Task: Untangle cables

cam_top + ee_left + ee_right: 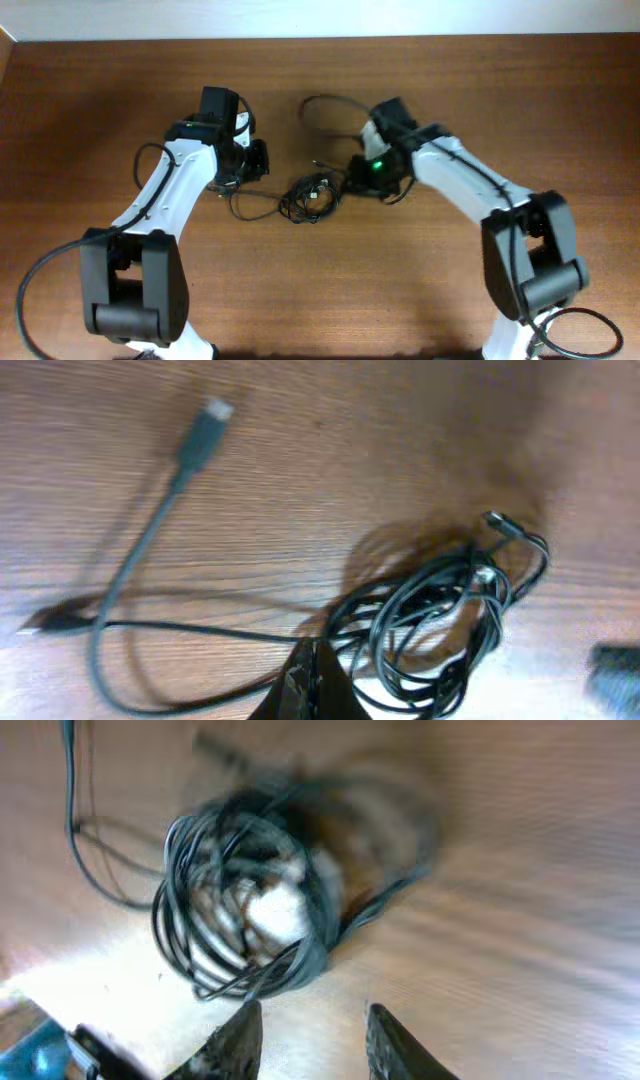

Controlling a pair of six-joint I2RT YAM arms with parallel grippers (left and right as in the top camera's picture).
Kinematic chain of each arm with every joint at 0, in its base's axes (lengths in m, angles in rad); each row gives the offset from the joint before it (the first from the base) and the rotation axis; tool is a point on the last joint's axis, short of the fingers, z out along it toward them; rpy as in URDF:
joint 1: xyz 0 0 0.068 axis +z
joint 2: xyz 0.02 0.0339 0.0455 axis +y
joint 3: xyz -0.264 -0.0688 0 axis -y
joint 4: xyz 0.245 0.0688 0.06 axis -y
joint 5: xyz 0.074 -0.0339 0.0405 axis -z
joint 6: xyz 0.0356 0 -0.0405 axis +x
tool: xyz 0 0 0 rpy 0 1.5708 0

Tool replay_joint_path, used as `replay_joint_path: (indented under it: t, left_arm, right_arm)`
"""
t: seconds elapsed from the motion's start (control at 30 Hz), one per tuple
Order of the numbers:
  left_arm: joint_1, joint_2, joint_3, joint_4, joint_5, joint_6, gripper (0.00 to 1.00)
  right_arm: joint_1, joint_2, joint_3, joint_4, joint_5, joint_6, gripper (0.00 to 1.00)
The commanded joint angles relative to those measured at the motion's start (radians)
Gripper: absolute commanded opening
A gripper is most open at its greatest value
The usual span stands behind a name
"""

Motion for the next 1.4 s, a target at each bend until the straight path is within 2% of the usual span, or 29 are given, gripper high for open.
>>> replay_joint_path:
  t: [0.0, 0.1, 0.3, 0.47, 0.6, 0.77, 0.83, 0.97, 1.27, 1.37]
  left_arm:
    - [0.003, 0.103, 0.011, 0.030, 0.182, 0.104, 0.00]
    - [-0.010, 0.157, 0.012, 0.054, 0.281, 0.163, 0.00]
    - [-0.048, 0.179, 0.013, 0.031, 0.277, 0.206, 0.07]
    - [-0.072, 0.179, 0.013, 0.032, 0.217, 0.203, 0.19]
    - [-0.072, 0.186, 0.013, 0.045, 0.121, 0.134, 0.15]
    - [-0.076, 0.229, 0.013, 0.067, 0.122, 0.111, 0.21]
    - [-0.081, 0.250, 0.013, 0.080, 0.125, 0.108, 0.18]
    - [-0.082, 0.256, 0.013, 0.089, 0.125, 0.108, 0.11]
    - [-0.082, 0.256, 0.013, 0.088, 0.125, 0.108, 0.10]
    - [-0.082, 0.255, 0.017, 0.074, 0.126, 0.108, 0.08]
  right_arm:
    - [-0.058, -0.024, 0.012, -0.042, 0.031, -0.086, 0.11]
    - [-0.046, -0.024, 0.008, -0.040, 0.031, -0.145, 0.09]
    - [0.027, -0.010, 0.008, -0.027, 0.074, -0.171, 0.18]
    - [0.065, 0.028, 0.008, 0.020, 0.129, -0.171, 0.20]
    - [0.076, 0.045, 0.008, 0.046, 0.130, -0.171, 0.22]
    - [0.079, 0.060, 0.008, 0.050, 0.129, -0.171, 0.33]
    - [0.088, 0.060, 0.008, 0.053, 0.130, -0.171, 0.36]
    - [0.115, 0.060, 0.008, 0.054, 0.153, -0.171, 0.36]
    - [0.127, 0.061, 0.006, 0.053, 0.193, -0.140, 0.36]
    - [0.127, 0.061, -0.002, 0.030, 0.183, -0.027, 0.36]
